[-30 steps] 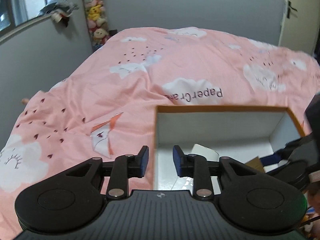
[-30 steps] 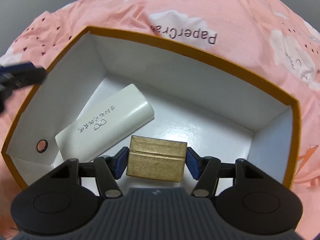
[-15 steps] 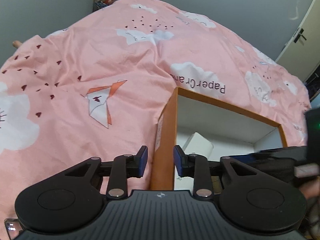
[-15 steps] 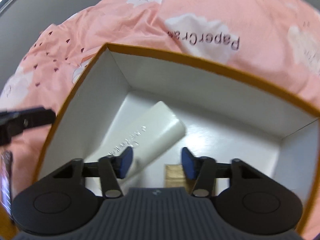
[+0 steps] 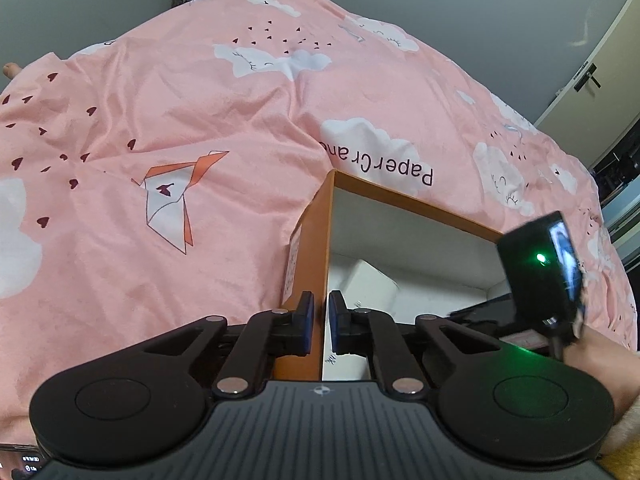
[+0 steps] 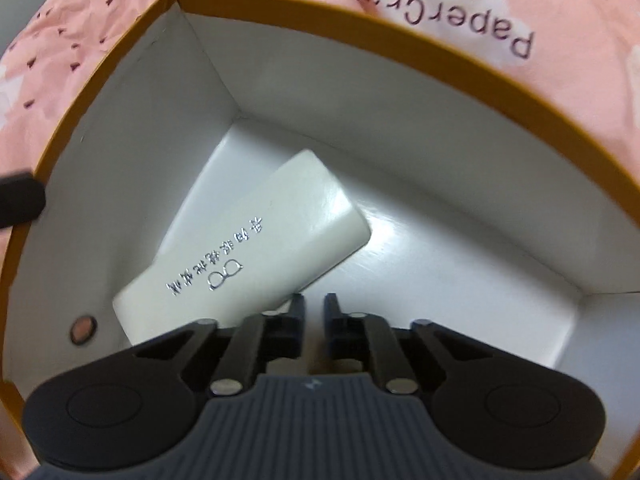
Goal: Organize objects
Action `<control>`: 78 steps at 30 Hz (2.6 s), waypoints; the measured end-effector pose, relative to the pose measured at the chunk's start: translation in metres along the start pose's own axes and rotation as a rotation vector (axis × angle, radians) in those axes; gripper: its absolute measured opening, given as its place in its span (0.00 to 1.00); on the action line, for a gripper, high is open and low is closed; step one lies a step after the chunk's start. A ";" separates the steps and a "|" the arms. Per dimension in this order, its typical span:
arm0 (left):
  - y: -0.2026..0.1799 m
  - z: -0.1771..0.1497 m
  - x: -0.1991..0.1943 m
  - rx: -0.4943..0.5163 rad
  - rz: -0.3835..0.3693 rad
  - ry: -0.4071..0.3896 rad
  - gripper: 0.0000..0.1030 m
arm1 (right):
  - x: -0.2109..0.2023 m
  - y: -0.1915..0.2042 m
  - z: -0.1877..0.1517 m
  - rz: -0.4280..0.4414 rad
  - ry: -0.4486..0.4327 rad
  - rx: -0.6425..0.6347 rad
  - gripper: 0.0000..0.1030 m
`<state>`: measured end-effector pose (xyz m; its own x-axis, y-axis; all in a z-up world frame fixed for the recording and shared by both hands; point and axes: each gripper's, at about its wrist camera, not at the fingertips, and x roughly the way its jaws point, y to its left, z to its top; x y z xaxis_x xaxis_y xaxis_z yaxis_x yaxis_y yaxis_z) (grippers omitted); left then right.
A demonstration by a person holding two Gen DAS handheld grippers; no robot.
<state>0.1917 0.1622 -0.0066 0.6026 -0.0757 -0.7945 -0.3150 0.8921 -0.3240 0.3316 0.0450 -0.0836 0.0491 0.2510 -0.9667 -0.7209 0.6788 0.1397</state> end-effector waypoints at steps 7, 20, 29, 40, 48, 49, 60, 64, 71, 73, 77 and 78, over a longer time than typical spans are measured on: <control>0.001 -0.001 0.000 -0.005 -0.011 0.003 0.06 | 0.005 0.000 0.007 0.142 -0.049 0.117 0.05; -0.002 -0.002 -0.005 0.000 0.008 -0.001 0.08 | -0.025 0.009 -0.021 0.233 0.022 0.069 0.37; -0.005 -0.008 -0.010 0.023 0.021 0.012 0.07 | -0.006 0.036 -0.033 0.272 0.128 0.019 0.21; -0.004 -0.010 -0.010 0.013 0.012 0.013 0.07 | -0.042 0.024 -0.039 0.234 -0.037 -0.011 0.36; -0.005 -0.011 -0.009 0.010 0.013 0.011 0.07 | -0.087 -0.020 -0.052 -0.008 -0.159 -0.071 0.78; -0.005 -0.011 -0.009 0.010 0.013 0.012 0.07 | -0.087 -0.027 -0.060 -0.019 -0.147 -0.078 0.78; -0.009 -0.016 -0.011 0.067 0.040 0.038 0.05 | -0.058 -0.043 -0.065 0.110 -0.050 0.116 0.58; -0.011 -0.021 -0.015 0.090 0.047 0.043 0.05 | -0.053 -0.031 -0.071 0.228 0.015 0.133 0.58; -0.014 -0.028 -0.021 0.112 0.054 0.053 0.04 | -0.040 -0.007 -0.066 0.319 0.036 0.199 0.58; -0.014 -0.029 -0.021 0.116 0.060 0.051 0.04 | -0.034 -0.003 -0.065 0.350 0.041 0.257 0.58; -0.014 -0.029 -0.021 0.114 0.059 0.051 0.04 | -0.031 0.009 -0.065 0.365 0.021 0.320 0.58; -0.014 -0.028 -0.021 0.114 0.058 0.049 0.04 | -0.031 0.009 -0.065 0.374 0.021 0.342 0.58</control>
<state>0.1627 0.1385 -0.0001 0.5483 -0.0419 -0.8352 -0.2609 0.9403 -0.2184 0.2787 -0.0019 -0.0665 -0.1858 0.5086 -0.8407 -0.4186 0.7331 0.5361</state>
